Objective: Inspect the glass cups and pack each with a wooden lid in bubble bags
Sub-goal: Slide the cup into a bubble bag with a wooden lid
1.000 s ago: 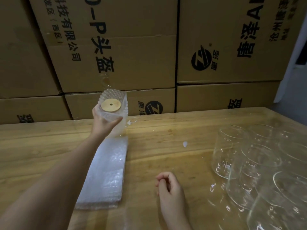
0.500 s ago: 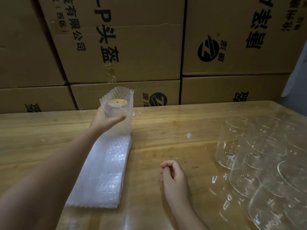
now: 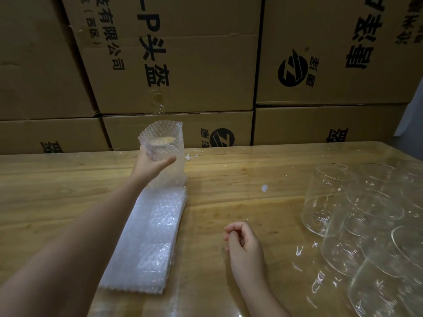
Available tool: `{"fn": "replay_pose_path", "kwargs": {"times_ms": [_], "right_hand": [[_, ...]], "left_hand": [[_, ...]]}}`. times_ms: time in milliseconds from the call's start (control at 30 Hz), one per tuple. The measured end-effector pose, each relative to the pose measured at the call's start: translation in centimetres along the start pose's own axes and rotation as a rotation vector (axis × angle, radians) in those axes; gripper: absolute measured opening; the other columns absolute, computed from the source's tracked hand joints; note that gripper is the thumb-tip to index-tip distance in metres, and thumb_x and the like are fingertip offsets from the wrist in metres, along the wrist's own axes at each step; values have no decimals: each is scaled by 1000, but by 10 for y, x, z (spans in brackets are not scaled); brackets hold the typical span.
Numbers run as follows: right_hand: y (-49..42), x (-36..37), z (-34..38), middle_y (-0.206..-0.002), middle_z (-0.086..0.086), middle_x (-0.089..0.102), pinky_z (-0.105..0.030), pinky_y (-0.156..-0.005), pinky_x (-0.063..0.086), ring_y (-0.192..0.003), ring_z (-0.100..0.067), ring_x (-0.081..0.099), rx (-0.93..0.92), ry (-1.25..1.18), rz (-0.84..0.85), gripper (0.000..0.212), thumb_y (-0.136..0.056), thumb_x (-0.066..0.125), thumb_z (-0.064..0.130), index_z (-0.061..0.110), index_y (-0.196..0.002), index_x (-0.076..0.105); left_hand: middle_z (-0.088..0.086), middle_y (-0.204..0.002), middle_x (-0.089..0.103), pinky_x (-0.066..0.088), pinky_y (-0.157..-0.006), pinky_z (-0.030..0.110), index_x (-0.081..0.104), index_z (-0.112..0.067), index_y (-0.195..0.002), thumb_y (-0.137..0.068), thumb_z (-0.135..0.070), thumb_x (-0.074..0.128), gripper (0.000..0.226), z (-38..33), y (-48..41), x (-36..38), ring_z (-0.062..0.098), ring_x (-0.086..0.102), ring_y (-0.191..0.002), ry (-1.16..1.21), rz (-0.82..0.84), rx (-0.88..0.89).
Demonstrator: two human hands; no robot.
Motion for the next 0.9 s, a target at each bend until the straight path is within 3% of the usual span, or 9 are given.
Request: {"fn": "replay_pose_path", "kwargs": {"times_ms": [167,333,433,600,667,767,900], "right_hand": [[1,0,1,-64,10,64,-29,-53,41,-51,-7,49,10,8,2,33,-88,48,-2,24,-72,60],[1,-1,3,-64,13,64,-24,-52,41,-51,-2,49,26,21,14,31,-88,47,0,23,-74,61],[1,-1,4,-63,13,64,-21,-51,40,-51,-1,49,20,17,11,30,-88,47,-1,21,-74,61],[1,0,3,-64,12,64,-24,-51,41,-51,-3,48,19,18,10,32,-89,47,-1,23,-73,60],[1,0,2,-63,11,63,-27,-52,41,-51,-4,49,23,26,8,32,-89,47,-1,23,-72,60],[0,0,2,-63,11,63,-30,-54,42,-52,-5,50,26,22,4,32,-89,47,-2,22,-72,60],[1,0,3,-62,9,63,-31,-55,43,-53,-5,50,35,17,0,31,-88,47,-1,22,-72,61]], "left_hand": [[1,-137,50,43,-103,42,32,-20,-143,-69,-48,81,94,0,-1,-1,19,51,-123,37,20,-6],[-10,-115,56,49,-84,24,43,-25,-127,-68,-53,76,73,-7,3,-1,0,56,-100,116,-43,-7],[-4,-122,51,46,-82,23,37,-18,-137,-75,-50,76,80,-14,2,-6,13,54,-109,100,-120,-25],[2,-145,40,36,-100,32,36,-27,-143,-85,-43,68,68,-39,-1,-19,14,40,-129,-96,-241,131],[3,-143,40,34,-98,29,45,-29,-137,-83,-47,68,61,-50,-2,-21,13,40,-126,-236,-153,199],[6,-142,42,35,-95,30,61,-16,-123,-83,-47,67,51,-61,-5,-20,20,42,-129,-470,-75,198],[9,-139,47,35,-94,32,69,-13,-101,-87,-38,66,29,-71,-8,-23,24,44,-127,-441,-148,130]]}}
Point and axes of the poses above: each hand's wrist, its own y-axis away from the middle knuckle, its own x-axis out of the palm, z = x × y, the point moved 1 cm from there along -y, towards the middle knuckle
